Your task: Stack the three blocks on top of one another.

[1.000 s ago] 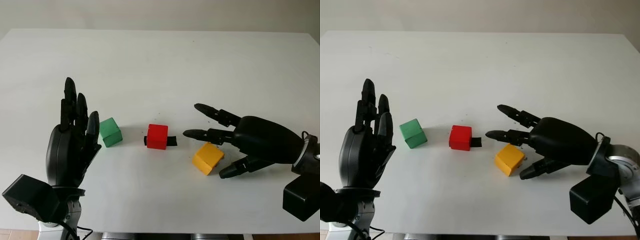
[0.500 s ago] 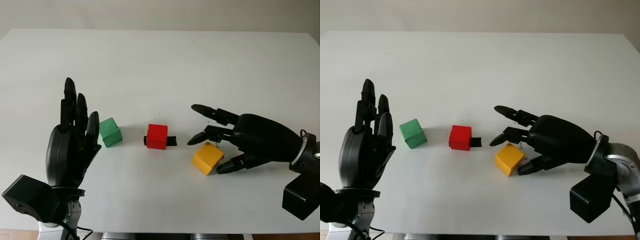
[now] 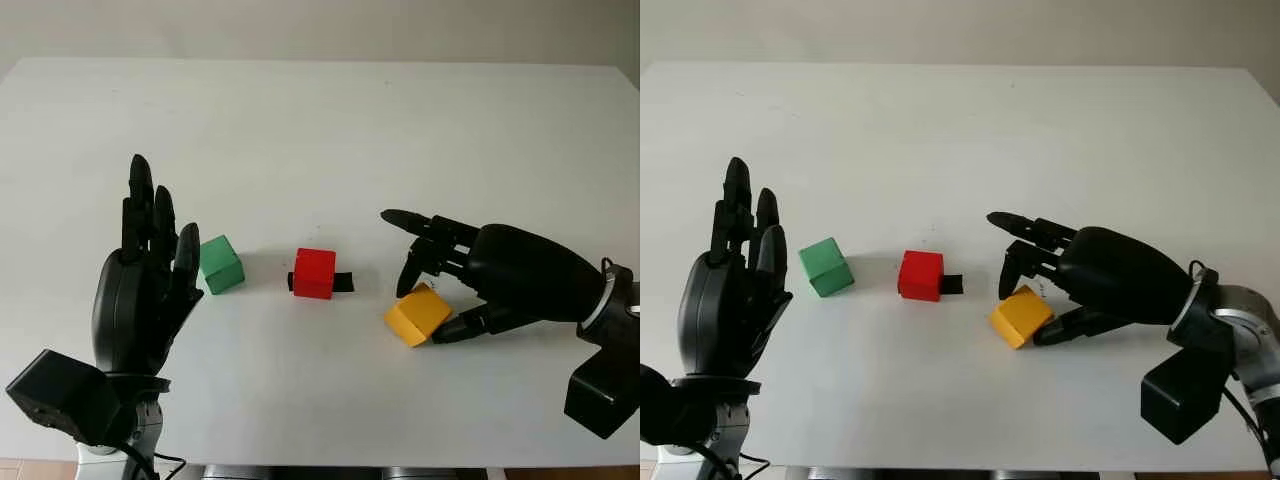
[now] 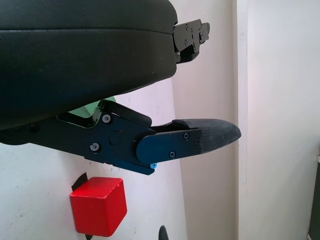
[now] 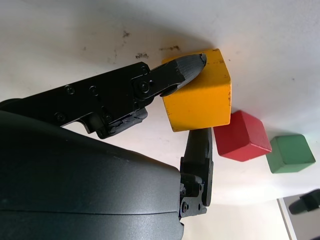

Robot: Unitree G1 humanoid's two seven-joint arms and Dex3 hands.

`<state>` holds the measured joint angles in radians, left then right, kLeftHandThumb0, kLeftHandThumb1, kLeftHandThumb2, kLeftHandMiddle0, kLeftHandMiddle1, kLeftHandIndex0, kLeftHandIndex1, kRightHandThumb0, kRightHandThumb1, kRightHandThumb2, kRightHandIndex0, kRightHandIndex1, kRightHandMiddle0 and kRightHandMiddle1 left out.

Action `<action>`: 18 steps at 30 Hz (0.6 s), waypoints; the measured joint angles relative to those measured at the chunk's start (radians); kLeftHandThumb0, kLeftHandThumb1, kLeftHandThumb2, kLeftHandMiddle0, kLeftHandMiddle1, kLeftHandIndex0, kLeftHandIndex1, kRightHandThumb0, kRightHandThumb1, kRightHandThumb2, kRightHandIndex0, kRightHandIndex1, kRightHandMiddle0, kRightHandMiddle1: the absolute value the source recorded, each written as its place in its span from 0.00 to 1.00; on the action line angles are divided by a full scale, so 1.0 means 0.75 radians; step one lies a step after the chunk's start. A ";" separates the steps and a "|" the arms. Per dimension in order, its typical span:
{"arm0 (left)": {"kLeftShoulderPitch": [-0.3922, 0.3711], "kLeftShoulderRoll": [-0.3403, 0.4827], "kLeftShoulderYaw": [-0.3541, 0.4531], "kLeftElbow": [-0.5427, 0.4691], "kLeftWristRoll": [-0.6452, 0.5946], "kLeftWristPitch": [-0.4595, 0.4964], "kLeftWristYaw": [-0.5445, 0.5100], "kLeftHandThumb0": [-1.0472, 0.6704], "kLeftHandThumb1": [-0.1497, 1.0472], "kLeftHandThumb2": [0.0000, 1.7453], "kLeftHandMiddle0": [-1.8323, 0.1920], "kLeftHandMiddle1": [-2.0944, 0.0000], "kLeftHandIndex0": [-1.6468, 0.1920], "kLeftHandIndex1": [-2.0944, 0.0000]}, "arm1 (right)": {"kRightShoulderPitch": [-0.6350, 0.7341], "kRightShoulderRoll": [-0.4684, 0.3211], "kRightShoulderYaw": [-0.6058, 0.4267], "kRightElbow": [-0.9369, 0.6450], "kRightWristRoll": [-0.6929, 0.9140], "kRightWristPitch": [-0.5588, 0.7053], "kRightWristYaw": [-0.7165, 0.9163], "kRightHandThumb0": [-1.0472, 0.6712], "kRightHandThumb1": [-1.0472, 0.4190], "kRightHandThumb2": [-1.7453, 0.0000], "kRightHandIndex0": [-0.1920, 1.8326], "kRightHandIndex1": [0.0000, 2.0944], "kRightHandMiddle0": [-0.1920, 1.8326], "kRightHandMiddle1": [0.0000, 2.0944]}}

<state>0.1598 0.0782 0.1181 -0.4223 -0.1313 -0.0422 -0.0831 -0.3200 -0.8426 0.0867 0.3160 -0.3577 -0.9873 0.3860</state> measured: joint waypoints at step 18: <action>-0.016 0.002 -0.011 -0.003 0.025 0.007 0.001 0.23 1.00 0.30 0.99 0.97 1.00 0.98 | -0.309 0.004 0.059 -0.063 0.237 0.285 0.323 0.40 0.01 0.97 0.16 0.04 0.15 0.76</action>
<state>0.1475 0.0796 0.1101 -0.4246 -0.1126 -0.0369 -0.0825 -0.5519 -0.8399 0.1312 0.2688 -0.1802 -0.7738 0.6285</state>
